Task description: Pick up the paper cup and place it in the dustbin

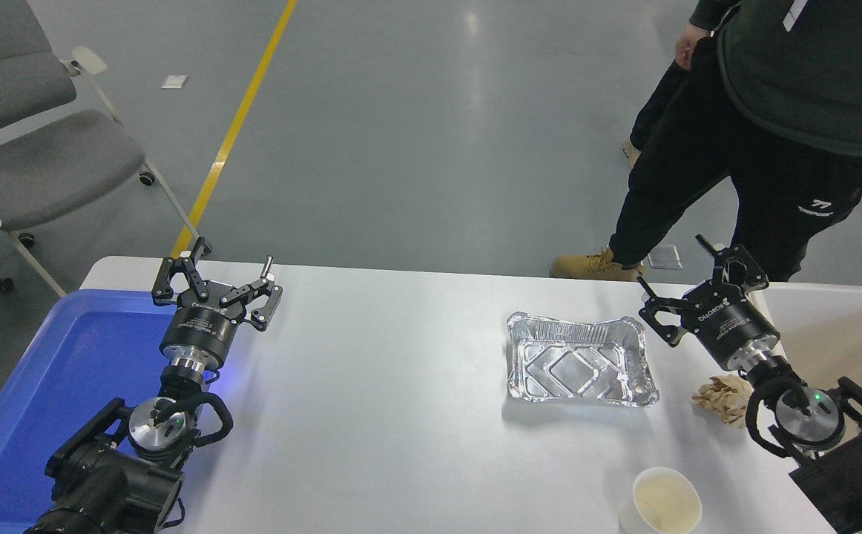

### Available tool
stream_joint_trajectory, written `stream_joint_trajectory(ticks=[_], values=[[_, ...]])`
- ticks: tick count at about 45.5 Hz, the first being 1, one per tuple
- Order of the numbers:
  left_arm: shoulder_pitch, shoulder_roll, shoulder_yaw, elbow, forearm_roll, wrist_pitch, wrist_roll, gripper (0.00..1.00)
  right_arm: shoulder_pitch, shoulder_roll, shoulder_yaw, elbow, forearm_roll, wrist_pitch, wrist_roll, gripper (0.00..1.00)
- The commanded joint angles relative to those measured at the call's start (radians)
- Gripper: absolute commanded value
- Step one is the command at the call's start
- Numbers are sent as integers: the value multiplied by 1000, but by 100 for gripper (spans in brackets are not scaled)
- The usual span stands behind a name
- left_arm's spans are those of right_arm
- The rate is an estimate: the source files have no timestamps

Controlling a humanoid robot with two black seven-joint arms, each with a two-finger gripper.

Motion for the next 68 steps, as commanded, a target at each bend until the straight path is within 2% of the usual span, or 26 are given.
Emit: stream_joint_trajectory(ticks=[1,23,29,35,45,53,61,68], values=[[0,-1,-3,0,0,-1,-1,99,9,1,-6,1,0,0,0,100],[0,1,0,0,0,-1,-1,99,21,-19,-11,34,-15,-6,0,100],[0,1,1,0,0,-1,-1,99,30,-89,-26,92,-43,-12,-9,100],[0,1,1,0,0,-1,-1,99,73,-204,-81,161,-127,-18,-11,100],[0,1,0,0,0,-1,-1,99,196,-367,-164,192,-182,-64,-22,100],[0,1,1,0,0,-1,-1,99,352,-480,-342,219,-224,-69,-52,100],[0,1,1,0,0,-1,-1,99,561,-591,-639,303,-235,-72,-51,100],[0,1,1,0,0,-1,-1,99,782,-637,-931,353,-235,-84,-49,100]])
